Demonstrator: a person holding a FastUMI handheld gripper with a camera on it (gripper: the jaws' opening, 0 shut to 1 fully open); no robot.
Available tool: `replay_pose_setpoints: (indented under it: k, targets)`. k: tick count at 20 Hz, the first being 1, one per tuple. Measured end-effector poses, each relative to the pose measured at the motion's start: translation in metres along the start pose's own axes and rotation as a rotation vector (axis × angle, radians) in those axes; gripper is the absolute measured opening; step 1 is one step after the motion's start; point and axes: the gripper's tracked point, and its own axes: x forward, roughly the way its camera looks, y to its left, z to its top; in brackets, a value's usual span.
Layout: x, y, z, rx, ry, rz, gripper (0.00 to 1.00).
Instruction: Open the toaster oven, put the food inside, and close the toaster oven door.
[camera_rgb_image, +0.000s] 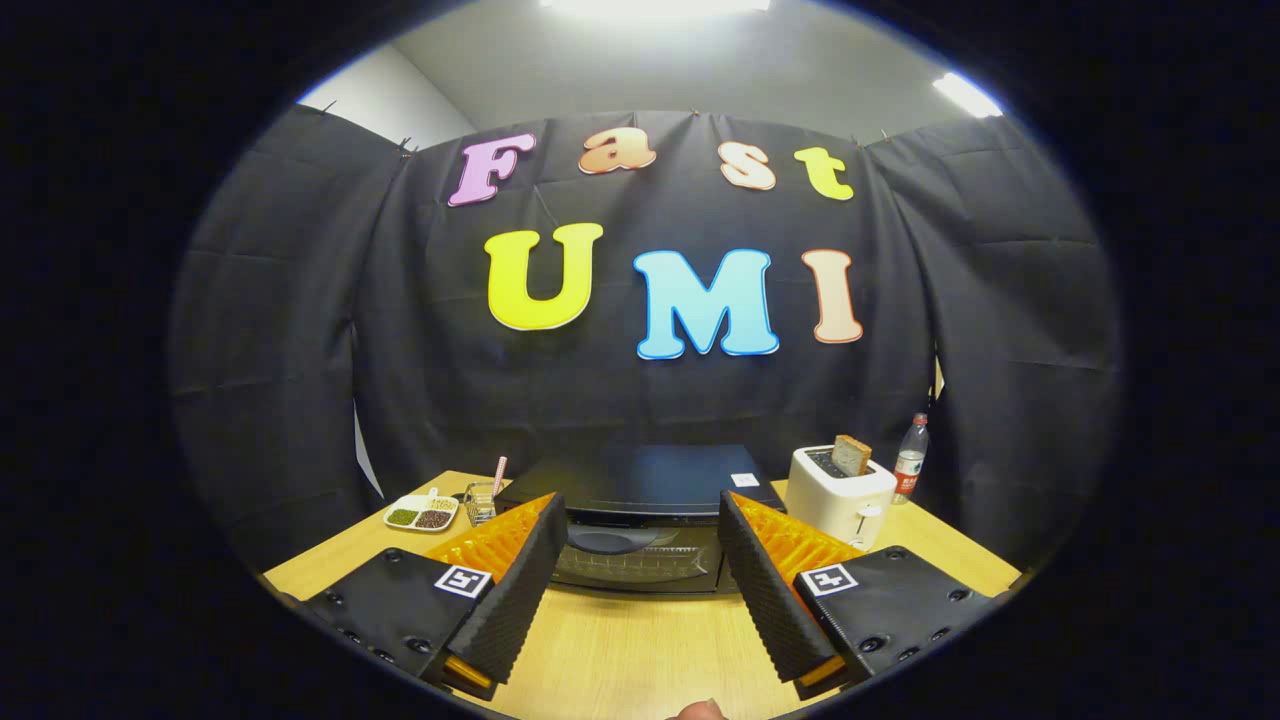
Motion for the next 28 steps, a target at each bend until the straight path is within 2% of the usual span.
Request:
replay_pose_setpoints:
  k: [6,13,28]
  targets:
    - [-0.057,-0.041,0.009,-0.007,-0.041,-0.052,0.96]
    - [-0.091,-0.061,0.013,0.014,-0.058,-0.086,0.96]
    - [-0.099,-0.06,0.025,0.014,-0.086,-0.084,0.96]
